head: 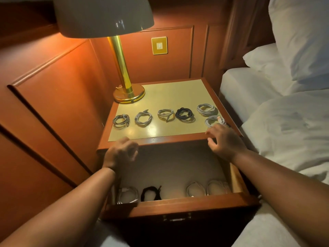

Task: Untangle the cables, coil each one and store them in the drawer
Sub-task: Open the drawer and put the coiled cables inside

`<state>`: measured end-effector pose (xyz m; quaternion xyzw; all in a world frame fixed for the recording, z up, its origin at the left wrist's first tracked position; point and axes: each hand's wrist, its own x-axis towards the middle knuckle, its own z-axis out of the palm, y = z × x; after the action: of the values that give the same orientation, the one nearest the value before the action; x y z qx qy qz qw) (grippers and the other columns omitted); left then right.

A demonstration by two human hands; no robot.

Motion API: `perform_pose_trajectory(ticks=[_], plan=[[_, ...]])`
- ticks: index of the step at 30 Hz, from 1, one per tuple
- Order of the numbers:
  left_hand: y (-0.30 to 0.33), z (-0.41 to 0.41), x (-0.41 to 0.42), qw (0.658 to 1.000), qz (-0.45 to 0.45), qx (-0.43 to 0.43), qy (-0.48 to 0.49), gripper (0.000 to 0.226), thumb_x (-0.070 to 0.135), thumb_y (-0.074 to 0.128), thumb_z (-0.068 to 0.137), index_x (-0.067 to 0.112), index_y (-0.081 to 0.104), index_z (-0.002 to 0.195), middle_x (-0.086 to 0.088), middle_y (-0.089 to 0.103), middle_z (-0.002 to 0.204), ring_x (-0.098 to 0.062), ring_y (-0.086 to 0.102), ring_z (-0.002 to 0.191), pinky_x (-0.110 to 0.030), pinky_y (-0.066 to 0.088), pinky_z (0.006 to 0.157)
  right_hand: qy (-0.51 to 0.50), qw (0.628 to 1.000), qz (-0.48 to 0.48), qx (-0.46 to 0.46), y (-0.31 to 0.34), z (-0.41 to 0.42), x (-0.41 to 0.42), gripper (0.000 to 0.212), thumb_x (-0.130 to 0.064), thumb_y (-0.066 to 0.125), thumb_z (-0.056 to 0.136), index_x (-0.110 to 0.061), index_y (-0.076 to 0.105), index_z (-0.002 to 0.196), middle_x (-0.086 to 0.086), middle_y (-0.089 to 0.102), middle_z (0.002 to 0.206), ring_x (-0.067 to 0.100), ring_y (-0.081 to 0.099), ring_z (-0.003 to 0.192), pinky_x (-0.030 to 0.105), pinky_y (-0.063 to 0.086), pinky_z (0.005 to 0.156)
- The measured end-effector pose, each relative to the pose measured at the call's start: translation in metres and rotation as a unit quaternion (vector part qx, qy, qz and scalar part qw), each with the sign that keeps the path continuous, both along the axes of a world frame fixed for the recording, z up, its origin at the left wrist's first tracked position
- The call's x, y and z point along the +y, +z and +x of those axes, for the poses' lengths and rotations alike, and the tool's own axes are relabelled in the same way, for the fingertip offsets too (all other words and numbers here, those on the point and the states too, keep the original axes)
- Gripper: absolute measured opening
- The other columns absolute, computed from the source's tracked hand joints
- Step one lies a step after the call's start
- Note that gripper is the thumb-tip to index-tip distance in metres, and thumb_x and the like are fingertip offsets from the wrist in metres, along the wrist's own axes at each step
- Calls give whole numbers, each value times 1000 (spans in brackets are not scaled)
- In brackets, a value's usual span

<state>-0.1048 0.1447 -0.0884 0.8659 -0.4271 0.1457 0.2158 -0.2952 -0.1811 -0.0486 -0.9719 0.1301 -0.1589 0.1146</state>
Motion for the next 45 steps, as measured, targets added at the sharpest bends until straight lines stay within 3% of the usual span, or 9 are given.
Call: perform_pose_trajectory(ticks=[3, 6, 11, 16, 21, 26, 33, 39, 45], plan=[[24, 18, -10, 992, -75, 27, 93, 18, 21, 64, 90, 15, 69, 107, -7, 64, 104, -24, 60, 94, -37, 51, 76, -40, 996, -60, 53, 10, 14, -20, 43, -30, 58, 94, -19, 52, 135, 4, 54, 134, 24, 47, 124, 41, 39, 103], [38, 44, -17, 970, 3, 118, 212, 43, 32, 66, 92, 21, 58, 132, -10, 51, 133, -30, 47, 124, -47, 39, 103, -61, 984, -74, 152, 12, 27, -30, 49, -33, 52, 97, -24, 41, 143, 2, 48, 143, 25, 41, 133, 45, 30, 111], [42, 75, -21, 947, 82, 153, 270, 59, 42, 64, 92, 27, 45, 146, -9, 40, 146, -31, 43, 131, -49, 37, 108, -28, 994, -50, 90, 17, 24, -24, 31, -22, 50, 100, -25, 55, 130, -1, 60, 131, 23, 49, 122, 39, 32, 104], [38, 100, -30, 922, 145, 190, 303, 63, 55, 59, 92, 31, 42, 147, -12, 39, 147, -36, 41, 133, -50, 36, 108, 85, 990, 112, 23, 21, 5, -5, 26, -15, 66, 91, -23, 65, 115, 1, 69, 111, 13, 62, 101, 31, 50, 92], [35, 104, -29, 925, 103, 212, 297, 39, 53, 65, 89, 30, 65, 120, -10, 60, 128, -34, 56, 111, -47, 52, 93, 185, 915, 323, 155, 28, -21, 17, 31, -6, 72, 85, -29, 66, 105, -5, 69, 101, 12, 67, 97, 29, 59, 84], [37, 82, -10, 934, 22, 241, 264, 19, 43, 71, 88, 27, 69, 96, -8, 67, 114, -29, 60, 96, -38, 52, 77, 168, 934, 150, 277, -2, -19, 26, 23, -16, 68, 91, -30, 65, 109, -7, 66, 112, 8, 61, 104, 21, 50, 87], [35, 10, 30, 952, -135, 257, 94, 17, 10, 79, 82, 25, 73, 84, 4, 71, 97, 0, 67, 86, -18, 52, 73, 105, 918, -148, 352, -43, -11, 16, 19, -19, 51, 96, -26, 55, 114, -2, 64, 113, 22, 58, 109, 38, 34, 95], [2, -30, 45, 971, 156, 94, -154, 18, 21, 80, 76, 29, 74, 92, -9, 66, 130, -26, 67, 114, -27, 51, 96, 94, 866, -251, 421, -67, -13, 10, 25, -9, 51, 97, -17, 62, 118, 3, 66, 118, 26, 60, 114, 45, 37, 105], [-18, -24, 13, 935, 336, 111, -21, 30, 26, 63, 94, 27, 65, 124, -1, 58, 121, -23, 62, 108, -28, 50, 86, 59, 851, -277, 442, -82, -16, 12, 26, -4, 54, 91, -15, 68, 110, 7, 69, 110, 33, 57, 112, 50, 35, 105]])
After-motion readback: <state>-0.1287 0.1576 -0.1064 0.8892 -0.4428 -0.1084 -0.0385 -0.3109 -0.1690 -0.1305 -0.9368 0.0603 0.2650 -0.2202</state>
